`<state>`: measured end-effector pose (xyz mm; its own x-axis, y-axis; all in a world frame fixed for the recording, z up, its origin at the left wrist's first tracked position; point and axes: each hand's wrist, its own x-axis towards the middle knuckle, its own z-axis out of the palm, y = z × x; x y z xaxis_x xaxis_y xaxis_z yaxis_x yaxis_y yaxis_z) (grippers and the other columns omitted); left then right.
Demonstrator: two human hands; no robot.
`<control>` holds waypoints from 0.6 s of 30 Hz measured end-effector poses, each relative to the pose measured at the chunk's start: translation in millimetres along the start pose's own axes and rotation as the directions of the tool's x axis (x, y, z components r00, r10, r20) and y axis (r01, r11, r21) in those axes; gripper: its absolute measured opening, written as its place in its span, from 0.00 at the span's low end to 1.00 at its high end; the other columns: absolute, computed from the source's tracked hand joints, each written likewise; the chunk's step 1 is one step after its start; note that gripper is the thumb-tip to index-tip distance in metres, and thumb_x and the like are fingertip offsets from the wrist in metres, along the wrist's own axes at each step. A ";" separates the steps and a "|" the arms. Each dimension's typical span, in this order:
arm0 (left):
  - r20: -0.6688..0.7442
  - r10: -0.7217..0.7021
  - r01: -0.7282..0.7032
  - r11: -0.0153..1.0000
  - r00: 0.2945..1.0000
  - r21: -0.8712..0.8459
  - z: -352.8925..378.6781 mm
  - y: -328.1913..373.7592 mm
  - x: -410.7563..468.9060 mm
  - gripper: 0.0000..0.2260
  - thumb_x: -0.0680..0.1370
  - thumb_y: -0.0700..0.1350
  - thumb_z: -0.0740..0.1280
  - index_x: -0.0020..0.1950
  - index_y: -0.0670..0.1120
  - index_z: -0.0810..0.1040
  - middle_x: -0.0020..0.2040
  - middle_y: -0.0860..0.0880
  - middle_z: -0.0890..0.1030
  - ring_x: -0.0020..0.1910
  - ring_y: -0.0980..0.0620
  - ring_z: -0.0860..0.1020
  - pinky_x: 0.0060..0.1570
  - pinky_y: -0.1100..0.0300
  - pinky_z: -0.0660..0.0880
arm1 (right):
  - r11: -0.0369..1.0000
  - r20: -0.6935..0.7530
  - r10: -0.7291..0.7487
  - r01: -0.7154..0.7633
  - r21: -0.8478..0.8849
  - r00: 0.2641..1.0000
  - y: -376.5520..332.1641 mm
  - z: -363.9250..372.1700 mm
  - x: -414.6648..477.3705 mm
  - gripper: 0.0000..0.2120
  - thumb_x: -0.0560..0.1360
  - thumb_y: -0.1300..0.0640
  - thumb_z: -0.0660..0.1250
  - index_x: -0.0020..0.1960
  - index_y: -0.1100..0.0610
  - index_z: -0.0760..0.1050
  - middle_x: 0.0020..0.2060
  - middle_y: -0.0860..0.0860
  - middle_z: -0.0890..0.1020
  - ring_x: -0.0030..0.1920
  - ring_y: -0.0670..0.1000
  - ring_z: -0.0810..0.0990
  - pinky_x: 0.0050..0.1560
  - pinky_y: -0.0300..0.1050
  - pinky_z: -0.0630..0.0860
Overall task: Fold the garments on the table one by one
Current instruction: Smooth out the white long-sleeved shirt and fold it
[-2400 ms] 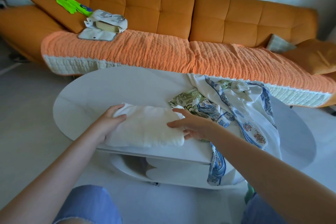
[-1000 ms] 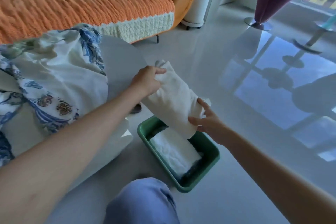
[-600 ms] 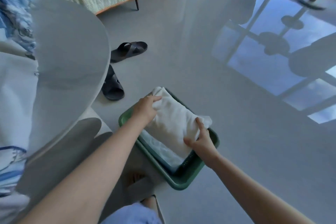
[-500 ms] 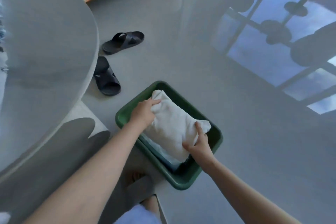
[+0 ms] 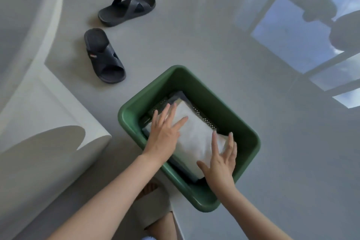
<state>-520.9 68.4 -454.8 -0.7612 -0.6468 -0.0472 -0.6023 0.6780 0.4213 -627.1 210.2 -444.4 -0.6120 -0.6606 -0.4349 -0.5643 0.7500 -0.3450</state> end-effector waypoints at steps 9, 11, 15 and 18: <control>0.569 -0.163 -0.040 0.944 0.806 0.327 19.6 -10.2 1.6 0.25 0.80 0.62 0.48 0.76 0.60 0.49 0.78 0.51 0.45 0.76 0.49 0.39 0.66 0.36 0.30 | 0.935 0.357 -0.091 0.203 -0.290 0.930 7.5 24.0 27.0 0.39 0.75 0.34 0.55 0.76 0.45 0.38 0.77 0.52 0.47 0.76 0.56 0.50 0.73 0.52 0.51; 0.601 -0.174 -0.051 0.940 0.780 0.339 23.5 -10.0 10.7 0.25 0.80 0.62 0.48 0.76 0.60 0.50 0.78 0.51 0.45 0.76 0.48 0.39 0.65 0.36 0.29 | 0.927 0.416 -0.041 0.189 -0.323 0.909 6.2 22.8 37.6 0.39 0.74 0.31 0.53 0.76 0.43 0.39 0.77 0.50 0.47 0.76 0.55 0.51 0.73 0.54 0.51; 0.642 -0.176 -0.055 0.945 0.746 0.323 18.8 -13.7 16.3 0.24 0.80 0.62 0.48 0.76 0.60 0.51 0.78 0.51 0.46 0.76 0.49 0.39 0.64 0.35 0.29 | 0.930 0.527 0.034 0.166 -0.329 0.849 0.9 12.9 47.4 0.39 0.73 0.30 0.53 0.76 0.42 0.39 0.77 0.49 0.46 0.76 0.55 0.51 0.72 0.57 0.50; 0.671 -0.204 0.099 0.976 0.713 0.192 -0.9 -5.0 20.8 0.23 0.80 0.60 0.50 0.75 0.59 0.56 0.78 0.51 0.51 0.76 0.51 0.44 0.68 0.37 0.33 | 0.958 0.579 0.061 0.115 -0.262 0.813 -9.9 -5.4 52.0 0.38 0.74 0.31 0.54 0.76 0.43 0.44 0.77 0.50 0.48 0.75 0.54 0.55 0.73 0.55 0.55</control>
<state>-533.5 51.3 -457.1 -0.5807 -0.3653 -0.7276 -0.7096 0.6652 0.2324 -656.3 168.3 -459.1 -0.2113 -0.4718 -0.8560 -0.7560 0.6340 -0.1628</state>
